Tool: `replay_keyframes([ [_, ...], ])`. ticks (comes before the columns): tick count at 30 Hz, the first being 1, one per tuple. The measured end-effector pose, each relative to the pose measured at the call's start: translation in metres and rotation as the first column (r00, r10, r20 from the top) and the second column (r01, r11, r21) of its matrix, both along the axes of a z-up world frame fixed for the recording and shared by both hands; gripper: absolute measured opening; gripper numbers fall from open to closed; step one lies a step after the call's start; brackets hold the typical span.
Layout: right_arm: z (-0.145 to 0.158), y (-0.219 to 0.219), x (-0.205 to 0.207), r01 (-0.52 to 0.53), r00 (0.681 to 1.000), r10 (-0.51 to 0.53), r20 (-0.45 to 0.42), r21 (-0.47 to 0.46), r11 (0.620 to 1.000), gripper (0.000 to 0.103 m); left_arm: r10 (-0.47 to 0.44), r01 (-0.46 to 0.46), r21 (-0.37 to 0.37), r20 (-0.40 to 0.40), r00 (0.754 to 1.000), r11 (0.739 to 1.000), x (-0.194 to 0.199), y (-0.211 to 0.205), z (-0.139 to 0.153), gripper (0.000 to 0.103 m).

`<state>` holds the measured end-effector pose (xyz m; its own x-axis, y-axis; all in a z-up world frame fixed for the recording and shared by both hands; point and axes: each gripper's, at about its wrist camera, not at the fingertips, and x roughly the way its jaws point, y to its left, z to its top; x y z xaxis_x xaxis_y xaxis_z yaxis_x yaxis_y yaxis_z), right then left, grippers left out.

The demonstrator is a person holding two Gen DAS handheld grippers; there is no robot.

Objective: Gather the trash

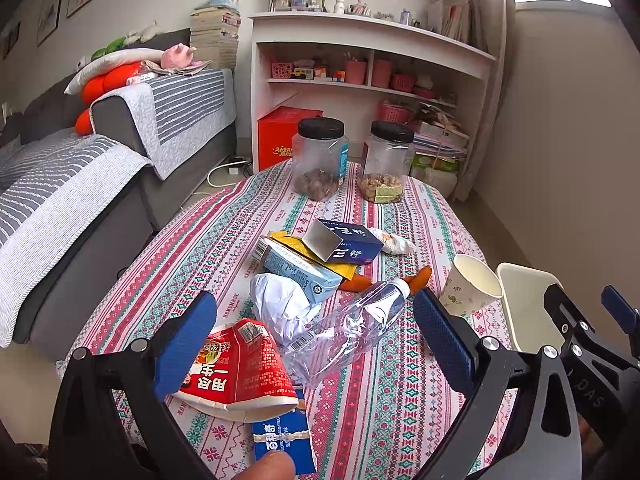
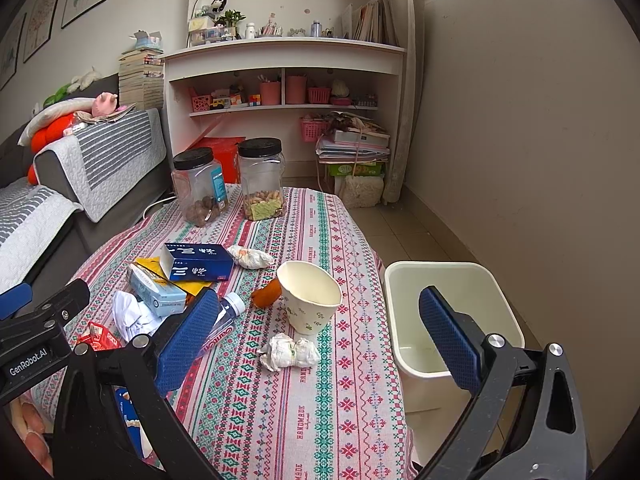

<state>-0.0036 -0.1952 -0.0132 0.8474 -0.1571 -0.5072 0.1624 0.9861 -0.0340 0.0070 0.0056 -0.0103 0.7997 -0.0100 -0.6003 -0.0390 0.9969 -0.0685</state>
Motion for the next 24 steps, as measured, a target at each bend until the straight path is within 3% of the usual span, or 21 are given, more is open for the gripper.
replay_keyframes([
  [24, -0.0025, 0.0007, 0.0013, 0.001, 1.0, -0.001, -0.023, 0.019, 1.0, 0.096, 0.013, -0.013, -0.002, -0.028, 1.0, 1.0, -0.0015, 0.0072, -0.0084, 0.096],
])
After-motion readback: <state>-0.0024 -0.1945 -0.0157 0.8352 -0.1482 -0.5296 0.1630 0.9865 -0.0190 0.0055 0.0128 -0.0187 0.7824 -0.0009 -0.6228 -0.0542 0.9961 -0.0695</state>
